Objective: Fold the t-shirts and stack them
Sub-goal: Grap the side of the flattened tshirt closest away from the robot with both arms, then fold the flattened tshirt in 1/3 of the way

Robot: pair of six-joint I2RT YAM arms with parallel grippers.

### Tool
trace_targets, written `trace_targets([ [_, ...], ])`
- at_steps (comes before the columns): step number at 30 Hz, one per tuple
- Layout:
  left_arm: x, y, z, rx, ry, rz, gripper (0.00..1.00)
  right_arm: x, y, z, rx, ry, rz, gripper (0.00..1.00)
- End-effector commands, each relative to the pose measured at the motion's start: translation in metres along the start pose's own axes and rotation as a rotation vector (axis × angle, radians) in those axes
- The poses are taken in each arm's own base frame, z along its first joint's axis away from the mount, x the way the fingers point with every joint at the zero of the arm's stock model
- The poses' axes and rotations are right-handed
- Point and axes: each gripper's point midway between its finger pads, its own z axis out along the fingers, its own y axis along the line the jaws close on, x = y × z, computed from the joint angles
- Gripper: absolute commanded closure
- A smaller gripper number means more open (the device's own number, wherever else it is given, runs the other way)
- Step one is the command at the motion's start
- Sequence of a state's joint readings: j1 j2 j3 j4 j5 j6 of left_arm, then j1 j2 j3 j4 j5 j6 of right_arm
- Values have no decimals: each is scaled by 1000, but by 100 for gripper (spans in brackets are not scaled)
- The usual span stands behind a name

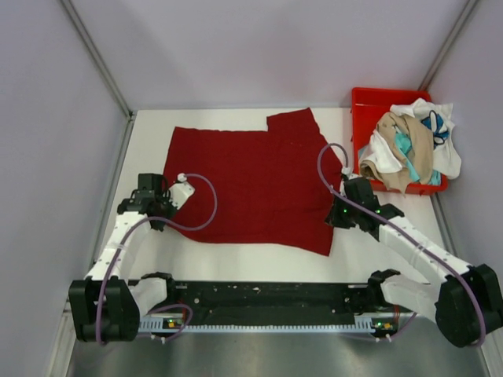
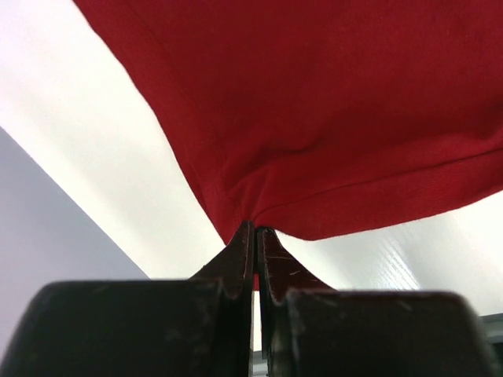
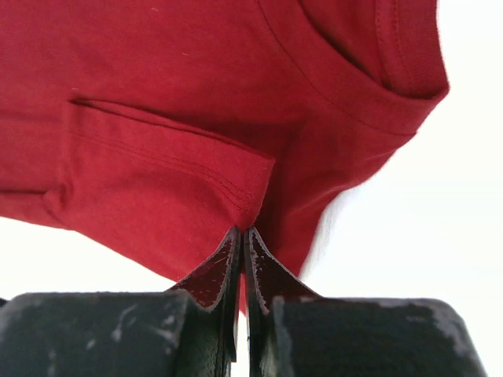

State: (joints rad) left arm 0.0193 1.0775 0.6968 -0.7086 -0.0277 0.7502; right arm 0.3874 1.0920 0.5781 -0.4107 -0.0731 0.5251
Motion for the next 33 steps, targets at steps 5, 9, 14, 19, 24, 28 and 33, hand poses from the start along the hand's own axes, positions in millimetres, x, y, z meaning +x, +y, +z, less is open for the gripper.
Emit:
trace_targets([
  [5,-25,3,-24,44,-82,-27,100,-19,16,-25,-65,-53,-38,100],
  [9,-32,3,-25,54,-112,-29,100,-29,21,-24,-90,-101,-75,100],
  [14,-52,38,-26,-67,-146,-25,100,-94,36,-51,-103,-345,-256,100],
  [19,-74,75,-21,-135,-112,-51,100,-163,61,-72,-206,-662,-447,100],
  [24,-84,86,5,-102,-57,-47,100,-205,78,-82,-234,-956,-666,100],
  [28,-92,97,24,-102,-25,-59,100,-213,94,-50,-313,-889,-804,100],
  [33,-98,103,43,-106,6,-62,100,-225,94,-35,-320,-860,-830,100],
])
